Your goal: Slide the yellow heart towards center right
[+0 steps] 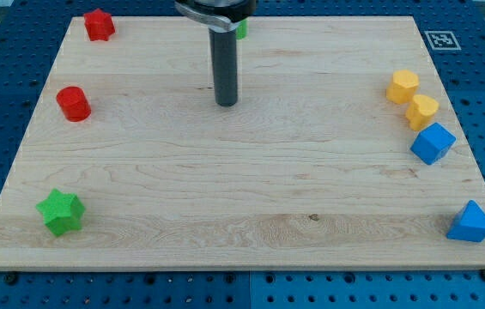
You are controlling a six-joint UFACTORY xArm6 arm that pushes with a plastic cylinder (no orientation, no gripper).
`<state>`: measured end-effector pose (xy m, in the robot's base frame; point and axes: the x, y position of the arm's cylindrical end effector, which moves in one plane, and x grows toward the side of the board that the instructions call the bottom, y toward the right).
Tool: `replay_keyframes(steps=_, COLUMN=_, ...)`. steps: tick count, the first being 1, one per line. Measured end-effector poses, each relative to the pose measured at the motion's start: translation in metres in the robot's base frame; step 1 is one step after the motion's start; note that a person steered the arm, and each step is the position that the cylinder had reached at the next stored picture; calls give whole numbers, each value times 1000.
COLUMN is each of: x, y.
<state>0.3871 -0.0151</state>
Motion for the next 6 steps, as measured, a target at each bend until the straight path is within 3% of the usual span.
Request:
replay_keyframes(steps=4, x=-6, y=184)
replay_keyframes(steps=6, x=0, y=192)
